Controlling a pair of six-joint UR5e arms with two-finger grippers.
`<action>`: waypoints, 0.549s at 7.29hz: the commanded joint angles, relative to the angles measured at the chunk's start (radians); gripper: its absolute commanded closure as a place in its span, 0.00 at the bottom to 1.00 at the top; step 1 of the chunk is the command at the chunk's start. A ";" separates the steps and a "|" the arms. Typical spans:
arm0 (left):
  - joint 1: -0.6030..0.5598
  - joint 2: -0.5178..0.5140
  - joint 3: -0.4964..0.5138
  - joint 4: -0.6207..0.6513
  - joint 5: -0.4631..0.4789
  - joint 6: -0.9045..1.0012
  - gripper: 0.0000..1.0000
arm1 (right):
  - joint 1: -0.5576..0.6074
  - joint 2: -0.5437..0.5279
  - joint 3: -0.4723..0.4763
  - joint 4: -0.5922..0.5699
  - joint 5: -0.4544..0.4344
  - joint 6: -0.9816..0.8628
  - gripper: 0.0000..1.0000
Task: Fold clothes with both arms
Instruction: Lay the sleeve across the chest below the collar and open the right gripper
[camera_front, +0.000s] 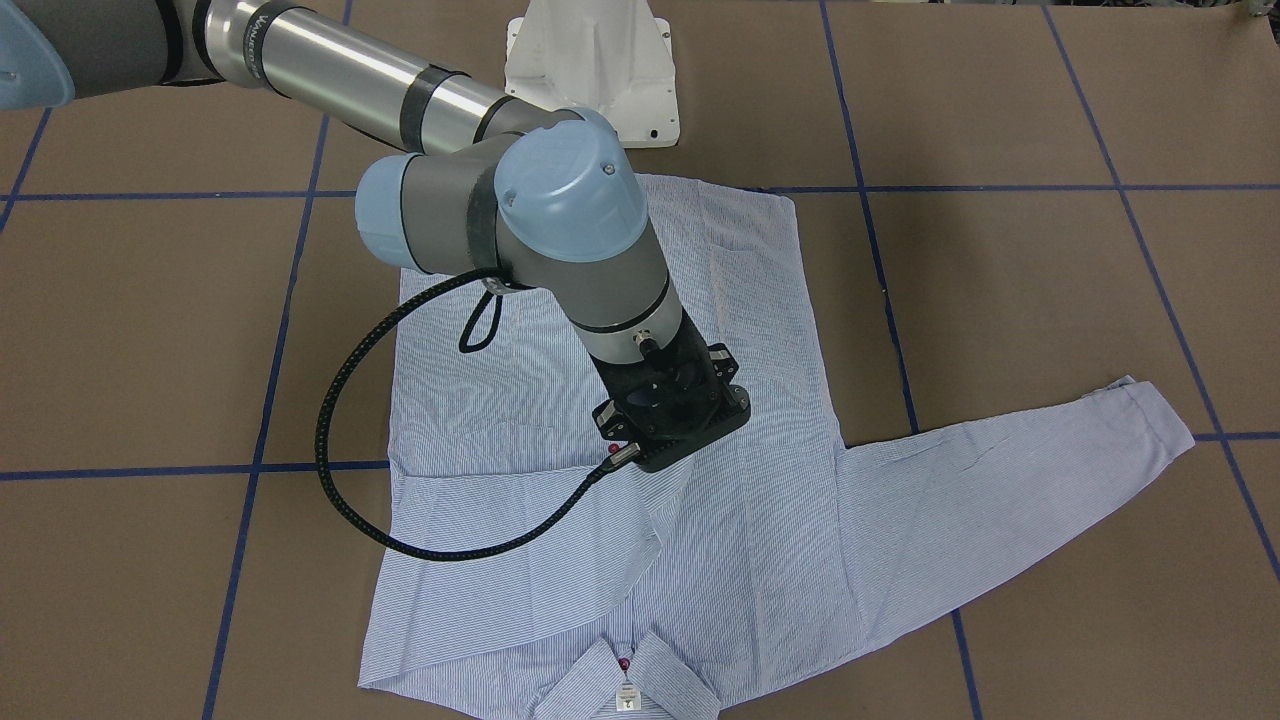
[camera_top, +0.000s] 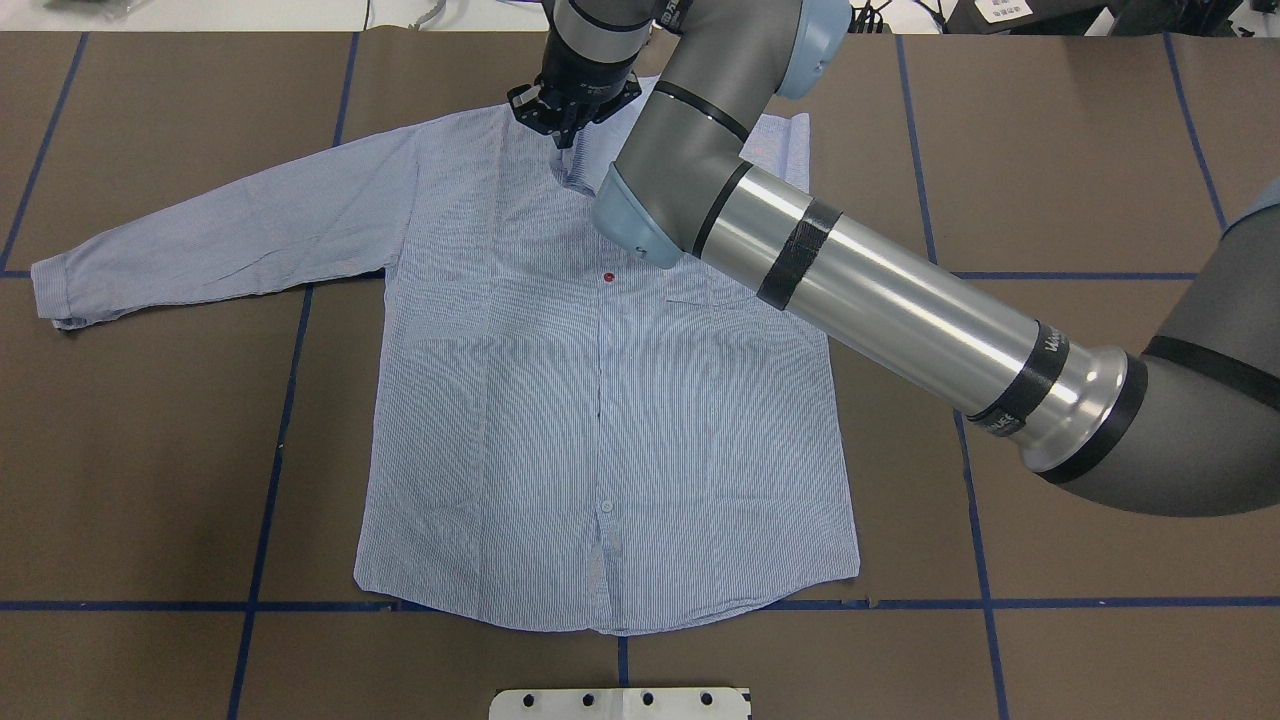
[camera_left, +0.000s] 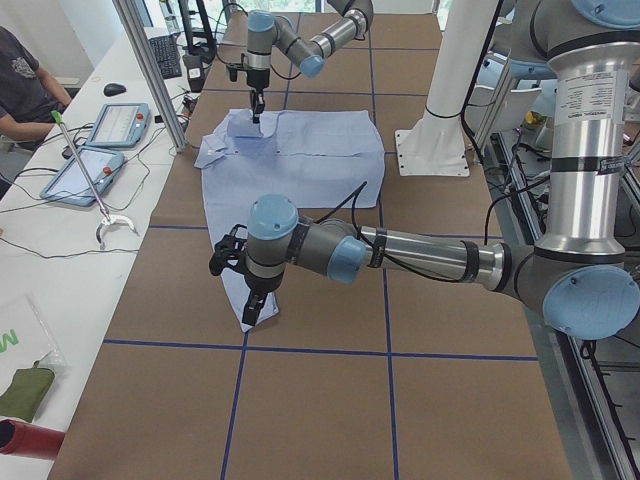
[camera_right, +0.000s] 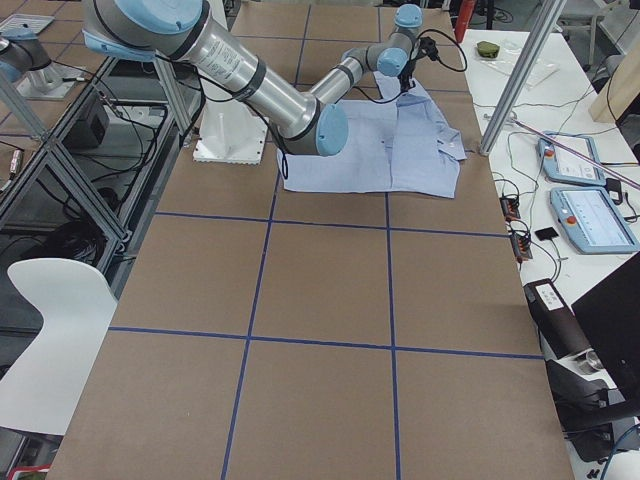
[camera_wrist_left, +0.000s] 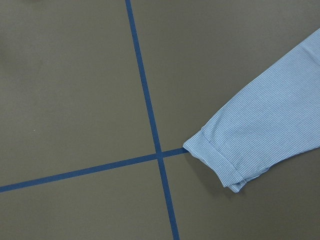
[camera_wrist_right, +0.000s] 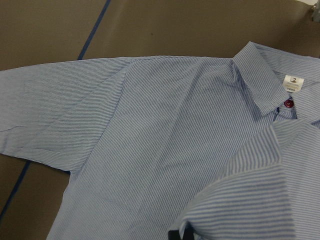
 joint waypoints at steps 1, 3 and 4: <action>0.000 -0.003 0.001 0.001 0.000 -0.003 0.01 | -0.022 -0.001 -0.006 0.007 -0.028 0.009 1.00; 0.000 -0.005 0.001 0.001 0.000 -0.003 0.01 | -0.064 0.008 -0.063 0.009 -0.099 0.009 1.00; 0.000 -0.005 0.001 -0.001 0.000 -0.003 0.01 | -0.086 0.063 -0.130 0.009 -0.145 0.009 1.00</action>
